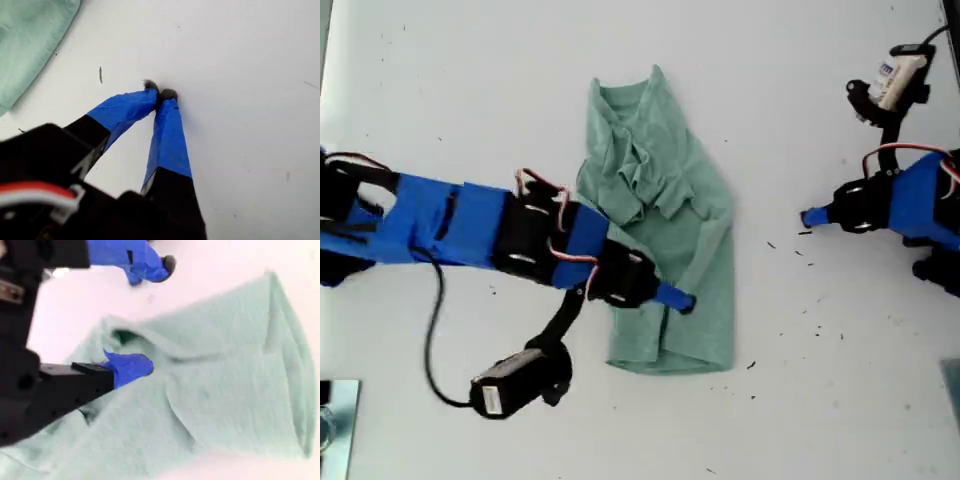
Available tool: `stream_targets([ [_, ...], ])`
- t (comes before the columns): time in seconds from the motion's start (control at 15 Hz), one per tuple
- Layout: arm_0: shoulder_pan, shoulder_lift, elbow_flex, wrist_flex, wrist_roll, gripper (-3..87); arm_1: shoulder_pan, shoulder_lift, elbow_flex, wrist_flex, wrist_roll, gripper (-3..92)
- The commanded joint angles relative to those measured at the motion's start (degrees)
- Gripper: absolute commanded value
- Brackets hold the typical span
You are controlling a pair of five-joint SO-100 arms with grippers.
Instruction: Fold t shirt
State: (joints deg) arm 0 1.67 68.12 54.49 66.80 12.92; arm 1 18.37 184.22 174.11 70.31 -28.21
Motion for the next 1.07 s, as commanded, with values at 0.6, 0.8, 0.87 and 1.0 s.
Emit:
stream_targets([
  [0.6,-3.6,94.22,119.79,-27.6,-19.34,-0.1,-0.53,0.88,1.05,0.62,0.35,2.4],
  [0.8,-4.39,87.71,118.39,-30.94,-19.07,-0.1,-0.62,0.88,1.05,0.79,0.88,2.4],
  [0.87,-4.31,84.99,114.87,-29.71,-19.07,-0.2,-2.02,0.88,0.18,0.79,1.67,2.5],
  [1.0,-1.93,69.79,94.31,-18.46,-21.97,-0.2,-7.65,-7.03,-14.24,3.6,5.8,2.5],
])
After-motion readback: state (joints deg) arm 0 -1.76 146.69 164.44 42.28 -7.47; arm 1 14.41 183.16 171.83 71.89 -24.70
